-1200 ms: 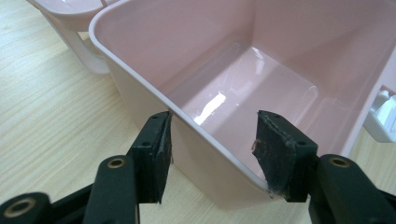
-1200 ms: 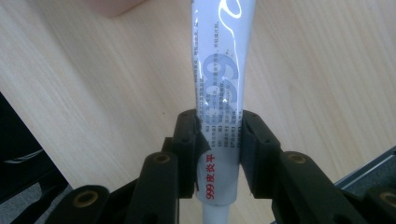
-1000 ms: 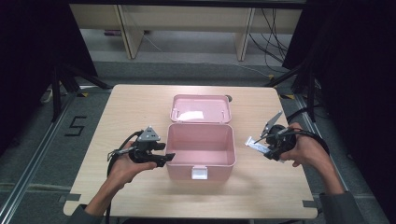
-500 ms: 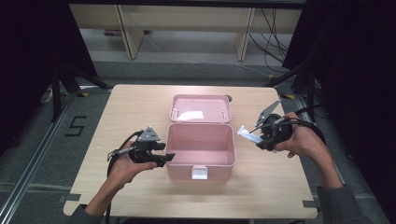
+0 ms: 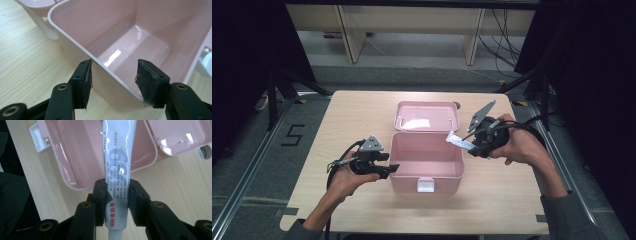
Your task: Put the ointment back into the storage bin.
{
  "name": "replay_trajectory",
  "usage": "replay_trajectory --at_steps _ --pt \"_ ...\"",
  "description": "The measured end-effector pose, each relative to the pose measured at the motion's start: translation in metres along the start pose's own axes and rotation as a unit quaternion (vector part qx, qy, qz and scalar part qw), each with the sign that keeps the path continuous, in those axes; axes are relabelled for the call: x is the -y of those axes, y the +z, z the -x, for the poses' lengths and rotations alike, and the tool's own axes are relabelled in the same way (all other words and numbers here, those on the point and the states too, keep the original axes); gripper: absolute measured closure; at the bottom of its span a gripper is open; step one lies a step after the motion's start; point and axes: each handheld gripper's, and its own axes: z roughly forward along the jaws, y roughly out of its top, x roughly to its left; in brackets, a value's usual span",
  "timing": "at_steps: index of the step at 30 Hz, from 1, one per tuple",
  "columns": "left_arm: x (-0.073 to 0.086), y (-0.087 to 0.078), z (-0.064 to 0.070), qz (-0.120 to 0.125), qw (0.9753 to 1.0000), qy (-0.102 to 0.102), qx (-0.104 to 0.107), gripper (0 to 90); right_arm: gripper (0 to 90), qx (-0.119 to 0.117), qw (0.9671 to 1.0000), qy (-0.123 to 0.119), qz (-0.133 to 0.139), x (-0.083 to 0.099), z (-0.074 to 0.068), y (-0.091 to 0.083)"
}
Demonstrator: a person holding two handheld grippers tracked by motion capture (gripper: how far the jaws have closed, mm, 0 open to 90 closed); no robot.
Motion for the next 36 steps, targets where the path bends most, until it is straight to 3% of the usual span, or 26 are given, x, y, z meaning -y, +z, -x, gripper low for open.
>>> replay_trajectory --at_steps 8,9,16,18,20,24,25,33,36 --pt "0.000 0.000 0.000 0.000 1.0000 0.002 -0.001 45.9 70.3 -0.011 0.9997 -0.023 0.001 -0.021 -0.011 0.009" --pt "0.000 0.000 0.000 0.000 1.0000 0.003 -0.002 45.9 70.3 -0.012 0.9992 -0.038 0.002 -0.024 -0.011 0.011" --pt "0.000 0.000 0.000 0.001 1.0000 0.002 0.000 45.8 70.3 -0.041 0.9982 -0.042 -0.016 -0.042 -0.020 0.025" --pt "0.000 0.000 0.000 0.000 1.0000 0.002 -0.001 45.8 70.3 -0.037 0.9980 -0.046 -0.021 -0.045 -0.022 0.031" --pt "0.000 0.000 0.000 0.001 1.0000 0.002 0.000 45.9 70.3 -0.035 0.9967 -0.067 -0.029 -0.048 -0.022 0.037" --pt "0.000 0.000 0.000 0.000 1.0000 0.002 0.001 45.8 70.3 -0.038 0.9961 -0.070 -0.037 -0.051 -0.023 0.043" --pt "0.000 0.000 0.000 0.001 1.0000 0.001 0.000 45.8 70.3 -0.042 0.9951 -0.083 -0.033 -0.052 -0.022 0.046" --pt "0.000 -0.001 0.000 0.000 1.0000 0.003 -0.001 46.1 70.3 -0.042 0.9951 -0.076 -0.047 -0.052 -0.026 0.051" --pt "0.000 -0.001 0.000 0.003 1.0000 0.002 -0.004 46.2 70.3 -0.049 0.9937 -0.090 -0.045 -0.054 -0.026 0.054"
